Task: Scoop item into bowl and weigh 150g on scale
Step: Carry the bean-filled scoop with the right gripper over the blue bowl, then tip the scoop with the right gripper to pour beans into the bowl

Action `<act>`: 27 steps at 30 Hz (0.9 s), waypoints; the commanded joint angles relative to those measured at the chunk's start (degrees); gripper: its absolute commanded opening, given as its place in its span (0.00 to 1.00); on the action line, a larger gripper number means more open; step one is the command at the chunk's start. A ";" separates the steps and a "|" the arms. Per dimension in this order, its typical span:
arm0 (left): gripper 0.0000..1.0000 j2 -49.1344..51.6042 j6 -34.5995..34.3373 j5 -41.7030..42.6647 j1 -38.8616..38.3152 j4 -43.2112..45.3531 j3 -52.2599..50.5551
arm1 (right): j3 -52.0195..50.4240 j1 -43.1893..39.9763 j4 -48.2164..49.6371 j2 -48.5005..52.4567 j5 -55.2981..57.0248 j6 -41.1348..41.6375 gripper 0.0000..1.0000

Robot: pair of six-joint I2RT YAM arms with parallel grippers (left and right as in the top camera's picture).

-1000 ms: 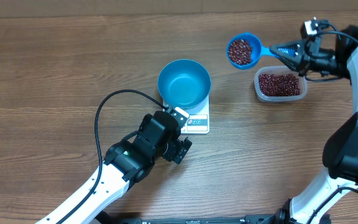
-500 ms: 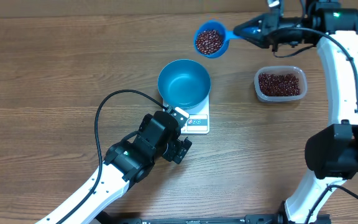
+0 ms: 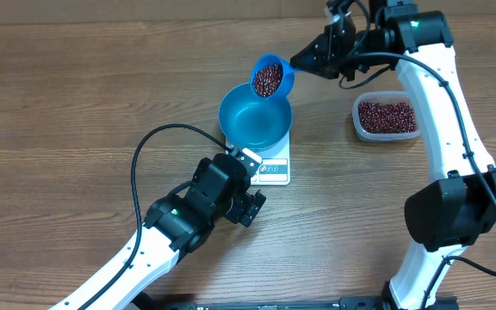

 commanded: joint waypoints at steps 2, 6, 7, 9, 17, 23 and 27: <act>1.00 0.37 -0.35 -0.72 0.09 0.00 -0.52 | 1.97 1.77 -1.60 -0.07 6.69 -0.42 0.04; 1.00 0.37 -0.35 -0.72 0.09 0.00 -0.52 | 1.95 3.17 -2.54 -0.07 9.33 -1.68 0.04; 1.00 0.37 -0.35 -0.72 0.09 0.00 -0.52 | 1.95 3.63 -2.80 -0.07 10.21 -2.12 0.04; 0.99 0.37 -0.35 -0.70 0.09 0.00 -0.52 | 1.95 4.37 -3.19 -0.07 12.22 -2.10 0.04; 1.00 0.37 -0.35 -0.72 0.09 0.00 -0.52 | 1.95 7.74 -4.59 -0.04 19.63 -2.10 0.04; 1.00 0.37 -0.35 -0.70 0.09 0.00 -0.52 | 1.95 9.57 -4.63 -0.04 23.67 -2.10 0.04; 0.99 0.37 -0.35 -0.70 0.09 0.00 -0.52 | 1.95 9.86 -4.02 -0.04 23.76 -2.14 0.04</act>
